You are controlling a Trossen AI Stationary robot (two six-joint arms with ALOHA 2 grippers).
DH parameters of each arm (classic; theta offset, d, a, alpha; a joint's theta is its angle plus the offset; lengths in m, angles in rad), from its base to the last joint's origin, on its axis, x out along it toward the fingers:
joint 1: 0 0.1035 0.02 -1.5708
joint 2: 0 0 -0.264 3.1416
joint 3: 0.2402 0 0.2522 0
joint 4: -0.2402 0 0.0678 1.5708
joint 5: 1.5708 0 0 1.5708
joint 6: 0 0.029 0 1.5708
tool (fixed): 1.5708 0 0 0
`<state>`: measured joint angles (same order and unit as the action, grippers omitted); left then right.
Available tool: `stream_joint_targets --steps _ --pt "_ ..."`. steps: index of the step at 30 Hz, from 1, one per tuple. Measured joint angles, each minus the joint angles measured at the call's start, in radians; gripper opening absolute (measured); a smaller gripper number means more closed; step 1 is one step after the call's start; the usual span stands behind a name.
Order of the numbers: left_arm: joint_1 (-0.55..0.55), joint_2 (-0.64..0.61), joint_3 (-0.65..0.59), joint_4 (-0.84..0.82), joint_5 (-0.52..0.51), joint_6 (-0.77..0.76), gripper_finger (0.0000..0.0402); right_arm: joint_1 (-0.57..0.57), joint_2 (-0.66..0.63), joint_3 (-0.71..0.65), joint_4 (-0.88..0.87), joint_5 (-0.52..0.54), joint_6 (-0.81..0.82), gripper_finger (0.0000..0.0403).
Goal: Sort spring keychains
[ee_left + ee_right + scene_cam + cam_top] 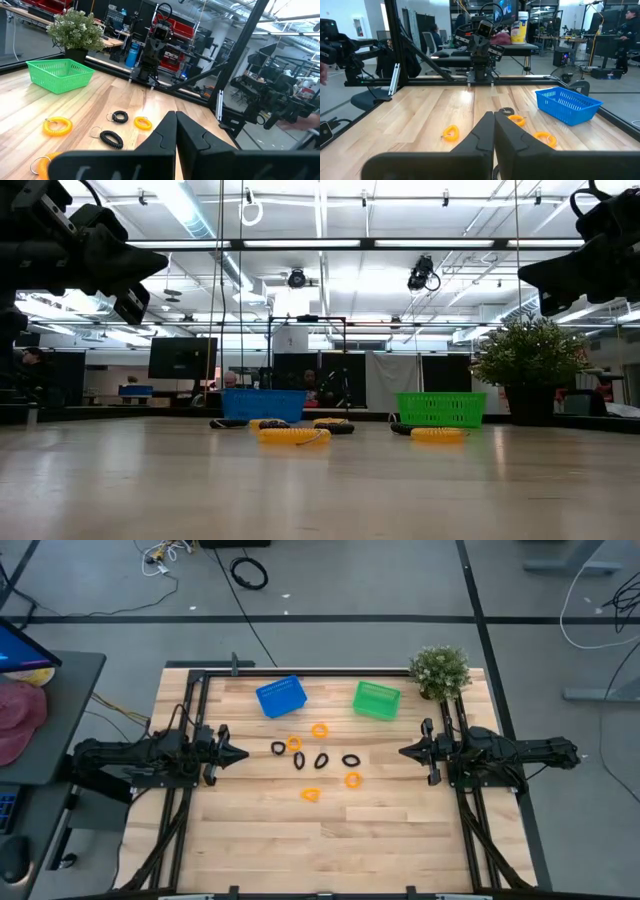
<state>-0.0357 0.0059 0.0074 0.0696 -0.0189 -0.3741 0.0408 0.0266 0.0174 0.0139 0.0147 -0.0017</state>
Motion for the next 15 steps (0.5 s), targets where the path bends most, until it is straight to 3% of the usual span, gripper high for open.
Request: stream_joint_targets --steps 9,15 --pt "0.000 0.000 0.000 0.001 -0.039 0.003 0.0003 0.000 0.000 0.000 0.023 0.003 -0.055 0.0016" --pt "0.000 0.000 0.000 0.089 -0.141 0.041 0.0003 0.000 0.004 0.000 0.309 0.004 -0.101 0.0016"
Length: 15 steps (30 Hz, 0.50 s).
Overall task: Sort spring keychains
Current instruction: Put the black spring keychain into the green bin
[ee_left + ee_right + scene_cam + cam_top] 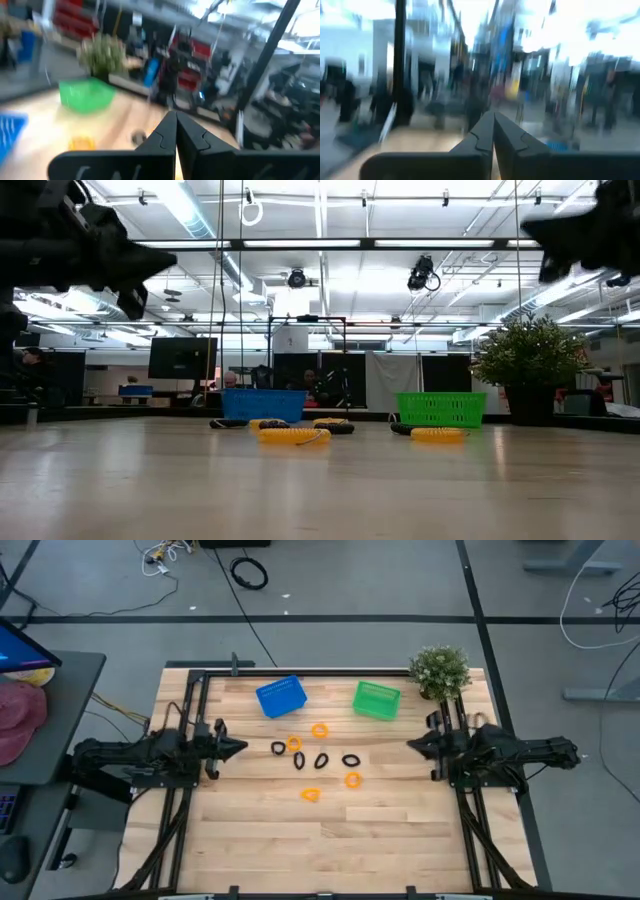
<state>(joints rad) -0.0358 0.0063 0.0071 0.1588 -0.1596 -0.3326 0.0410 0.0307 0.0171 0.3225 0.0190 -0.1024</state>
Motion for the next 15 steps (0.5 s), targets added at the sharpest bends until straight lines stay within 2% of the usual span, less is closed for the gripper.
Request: stream_joint_targets --steps 7,12,15 --pt "0.000 0.000 0.000 0.316 -0.030 0.295 0.0003 0.000 0.026 0.000 0.388 0.081 -0.088 0.0016" --pt "0.000 0.000 0.000 0.485 -0.097 0.327 0.0003 0.000 0.092 0.003 0.586 0.078 -0.071 0.0016" --pt "0.000 0.000 0.003 0.529 -0.120 0.326 0.0003 -0.001 0.163 0.052 0.624 0.080 -0.073 0.0016"
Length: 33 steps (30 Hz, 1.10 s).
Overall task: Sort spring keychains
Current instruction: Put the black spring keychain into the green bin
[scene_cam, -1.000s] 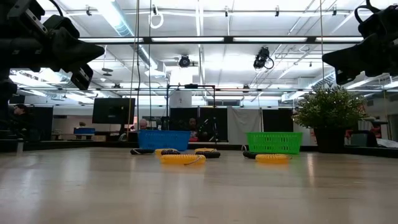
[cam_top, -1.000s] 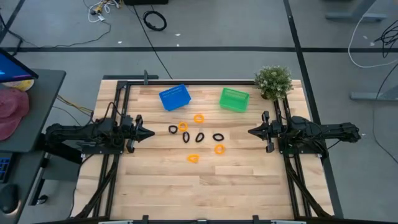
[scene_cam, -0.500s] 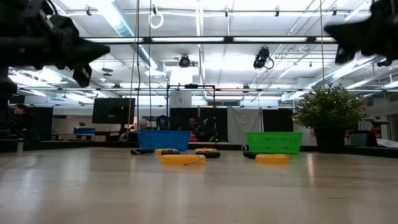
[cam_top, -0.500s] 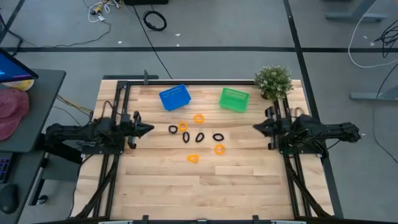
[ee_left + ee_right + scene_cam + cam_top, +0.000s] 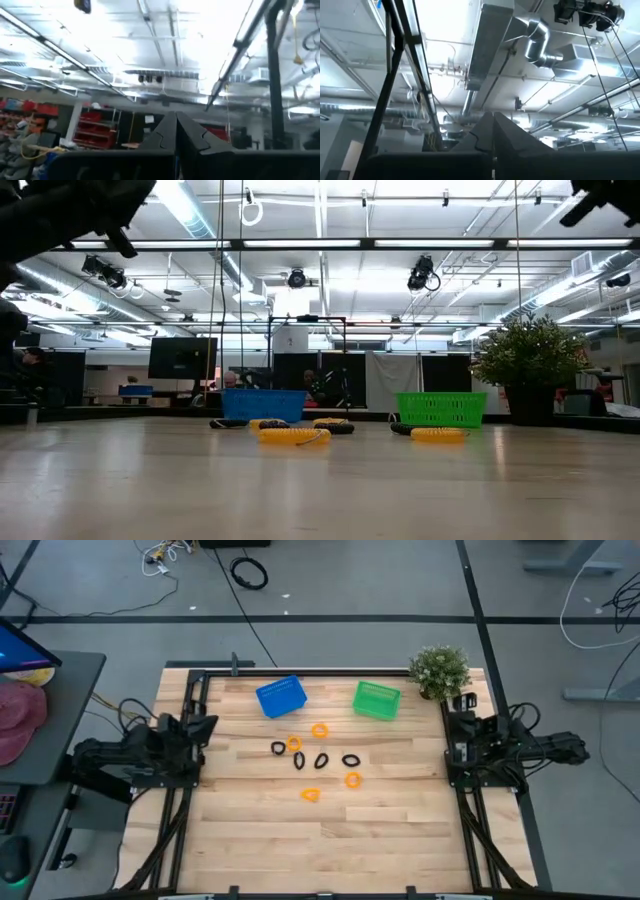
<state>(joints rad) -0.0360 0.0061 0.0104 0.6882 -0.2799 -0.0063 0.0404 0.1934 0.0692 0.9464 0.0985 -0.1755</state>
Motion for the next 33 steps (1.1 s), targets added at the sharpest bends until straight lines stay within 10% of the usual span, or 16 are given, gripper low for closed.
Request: stream_joint_targets --steps 15,33 --pt "0.000 0.252 0.416 -0.299 -0.094 0.071 0.0003 -0.001 0.505 0.610 -0.268 0.078 0.019 0.0016" --pt "0.000 0.518 0.680 -0.496 -0.123 -0.150 0.0003 -0.002 0.582 0.702 -0.578 0.024 0.331 0.0018"
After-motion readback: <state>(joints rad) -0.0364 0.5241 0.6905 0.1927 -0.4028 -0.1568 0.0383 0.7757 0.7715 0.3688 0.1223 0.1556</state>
